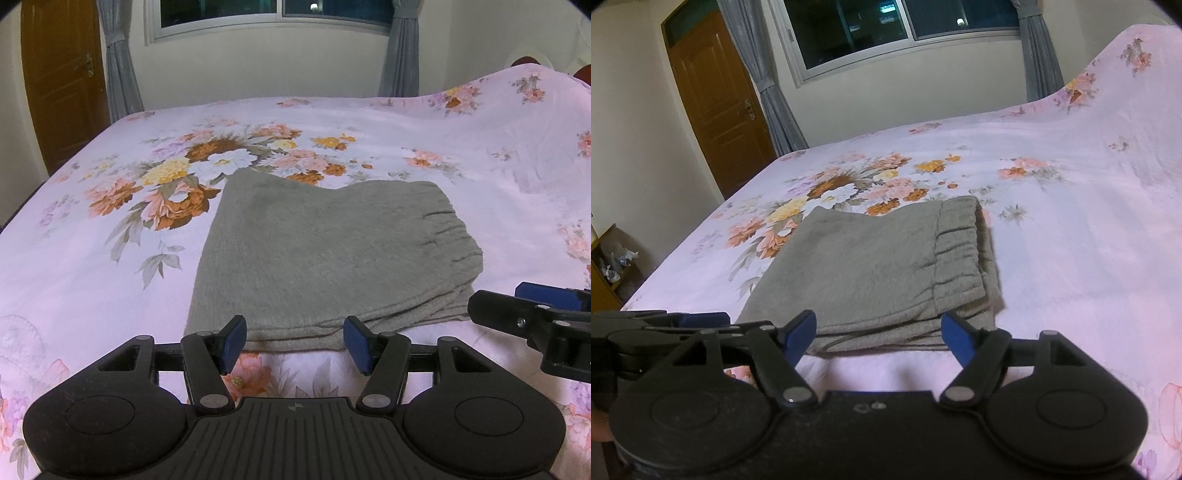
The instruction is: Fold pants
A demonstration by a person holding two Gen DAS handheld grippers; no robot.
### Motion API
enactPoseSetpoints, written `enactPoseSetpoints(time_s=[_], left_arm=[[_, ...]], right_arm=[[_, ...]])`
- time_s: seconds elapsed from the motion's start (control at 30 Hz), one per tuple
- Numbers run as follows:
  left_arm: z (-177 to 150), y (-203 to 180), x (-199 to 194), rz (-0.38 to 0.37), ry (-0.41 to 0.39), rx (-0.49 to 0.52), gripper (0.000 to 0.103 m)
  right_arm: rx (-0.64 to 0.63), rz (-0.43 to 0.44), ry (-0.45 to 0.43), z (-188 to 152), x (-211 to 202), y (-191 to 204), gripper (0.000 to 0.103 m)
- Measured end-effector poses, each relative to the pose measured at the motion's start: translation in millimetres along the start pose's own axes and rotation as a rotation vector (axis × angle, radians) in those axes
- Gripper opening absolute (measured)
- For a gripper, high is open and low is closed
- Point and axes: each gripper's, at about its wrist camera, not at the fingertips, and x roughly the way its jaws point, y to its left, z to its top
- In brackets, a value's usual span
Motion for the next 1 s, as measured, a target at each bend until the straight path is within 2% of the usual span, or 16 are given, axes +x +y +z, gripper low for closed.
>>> enactPoseSetpoints(time_s=[0.2,0.27,0.43,0.53,0.6,0.63,0.7,0.83,1.0], left_arm=[[-1,1,-4,-0.005,-0.001,-0.008,0.06],[-2,2,-10,-0.005,-0.008,-0.012,0.064],[-5,4,-43,-0.001,-0.06,-0.018,0.082],[-8,6,-70,0.011,-0.101,-0.015,0.092],[-11,7,-91,0.024,-0.128,-0.013,0.099],[-13,7,-101,0.027,-0.139,-0.013,0.101],[-17,8,-121,0.026,-0.16,-0.014,0.103],[-26,7,-156,0.033,-0.179,-0.021,0.103],[-38,0,-182,0.088,-0.135,-0.012,0.103]], right_arm=[[0.001,-0.003,-0.006,-1,-5,0,0.076],[0.005,-0.006,-0.015,-1,-11,1,0.077],[0.02,0.002,-0.045,-2,-38,8,0.08],[0.036,0.01,-0.066,-3,-60,11,0.088],[0.051,0.014,-0.083,-4,-77,14,0.098],[0.057,0.018,-0.094,-5,-86,15,0.098],[0.062,0.025,-0.111,-8,-104,18,0.103],[0.061,0.028,-0.111,-13,-135,24,0.103],[0.053,-0.021,-0.132,-17,-167,35,0.103]])
